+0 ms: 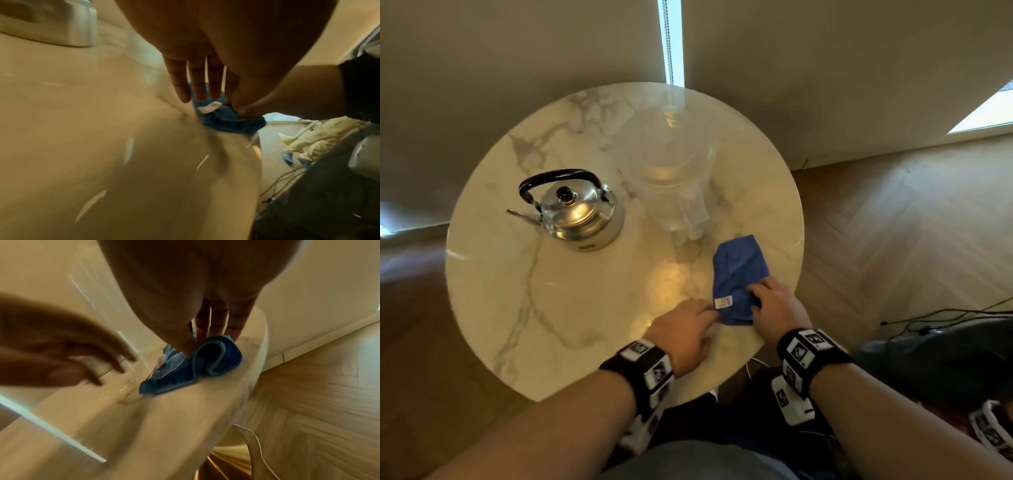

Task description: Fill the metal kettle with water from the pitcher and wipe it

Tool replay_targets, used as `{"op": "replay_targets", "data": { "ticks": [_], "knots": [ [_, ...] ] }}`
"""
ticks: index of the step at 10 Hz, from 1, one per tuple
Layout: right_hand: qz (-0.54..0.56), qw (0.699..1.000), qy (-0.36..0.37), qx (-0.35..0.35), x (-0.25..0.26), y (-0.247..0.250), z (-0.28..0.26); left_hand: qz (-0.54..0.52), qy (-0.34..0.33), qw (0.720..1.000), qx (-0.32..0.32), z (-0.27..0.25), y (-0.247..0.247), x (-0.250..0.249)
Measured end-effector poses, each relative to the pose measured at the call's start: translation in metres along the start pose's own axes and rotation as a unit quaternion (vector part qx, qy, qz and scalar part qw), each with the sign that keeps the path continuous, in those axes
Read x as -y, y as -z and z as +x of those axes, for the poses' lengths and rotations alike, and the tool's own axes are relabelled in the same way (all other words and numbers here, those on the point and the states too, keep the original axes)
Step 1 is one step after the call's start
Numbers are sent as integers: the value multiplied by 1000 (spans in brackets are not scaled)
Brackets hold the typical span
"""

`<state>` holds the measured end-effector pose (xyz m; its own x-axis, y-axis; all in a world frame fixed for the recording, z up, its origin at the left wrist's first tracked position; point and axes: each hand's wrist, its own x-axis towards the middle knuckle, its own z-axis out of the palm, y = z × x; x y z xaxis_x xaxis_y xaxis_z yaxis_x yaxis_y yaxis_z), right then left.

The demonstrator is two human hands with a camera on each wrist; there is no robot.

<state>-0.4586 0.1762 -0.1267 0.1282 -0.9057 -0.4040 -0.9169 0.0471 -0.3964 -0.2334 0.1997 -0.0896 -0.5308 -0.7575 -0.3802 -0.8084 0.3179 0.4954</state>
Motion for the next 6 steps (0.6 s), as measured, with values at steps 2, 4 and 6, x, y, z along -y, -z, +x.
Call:
{"op": "replay_targets", "data": {
  "ticks": [2,4,6],
  "knots": [
    [-75,995,60,-34,-20,-17,-27,58,13,994,89,42,-13,-41],
    [-52,998,38,19,-31,-8,-31,0,8,997,71,-19,-16,-4],
    [-59,993,81,-66,-18,-9,-50,-80,154,982,73,-153,-18,62]
  ]
}}
